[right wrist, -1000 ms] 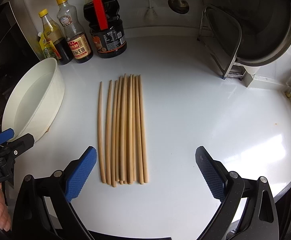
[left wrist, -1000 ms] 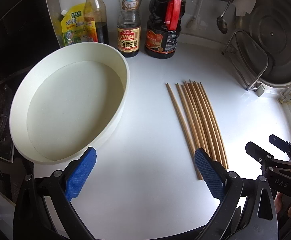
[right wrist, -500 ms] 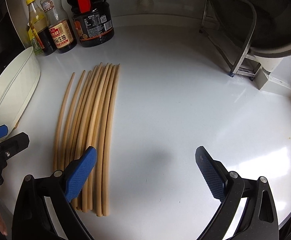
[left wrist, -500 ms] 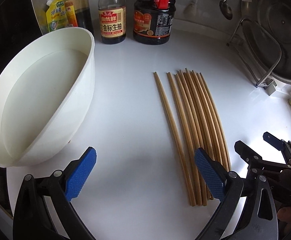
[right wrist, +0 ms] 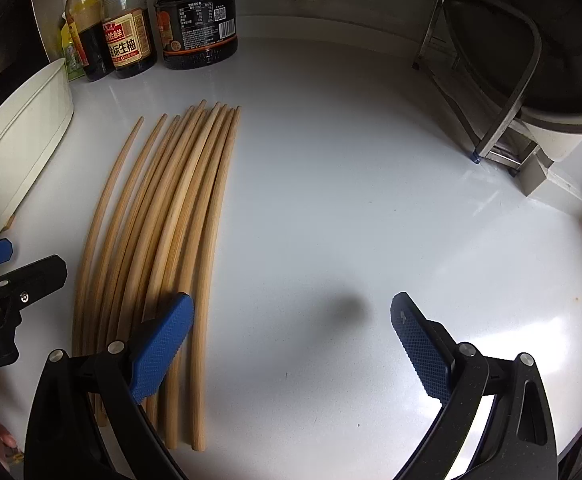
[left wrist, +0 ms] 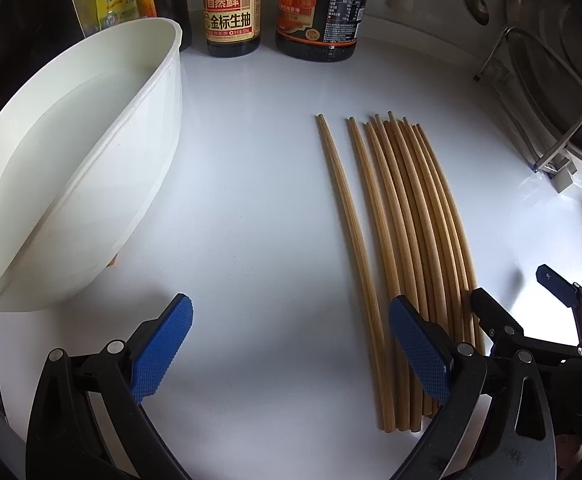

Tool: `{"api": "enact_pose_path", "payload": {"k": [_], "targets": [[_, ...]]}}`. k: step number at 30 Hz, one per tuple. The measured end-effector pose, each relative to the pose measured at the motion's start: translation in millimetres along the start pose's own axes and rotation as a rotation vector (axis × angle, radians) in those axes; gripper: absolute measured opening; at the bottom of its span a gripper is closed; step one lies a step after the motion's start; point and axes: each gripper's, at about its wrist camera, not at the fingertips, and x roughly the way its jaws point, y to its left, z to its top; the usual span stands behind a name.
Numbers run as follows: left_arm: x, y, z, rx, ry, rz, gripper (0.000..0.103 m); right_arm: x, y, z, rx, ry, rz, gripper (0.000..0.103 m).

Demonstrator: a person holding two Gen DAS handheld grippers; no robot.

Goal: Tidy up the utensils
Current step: 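Move both grippers toward the row of wooden chopsticks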

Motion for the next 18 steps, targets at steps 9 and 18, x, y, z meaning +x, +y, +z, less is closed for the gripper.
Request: {"api": "enact_pose_path", "payload": {"k": [9, 18], "targets": [[15, 0, -1, -0.034, 0.020, 0.025, 0.097, 4, -7, 1, -0.018, -0.027, -0.023, 0.094], [20, -8, 0, -0.013, 0.018, 0.073, 0.097, 4, -19, 0, -0.004, -0.037, -0.021, 0.094]]}}
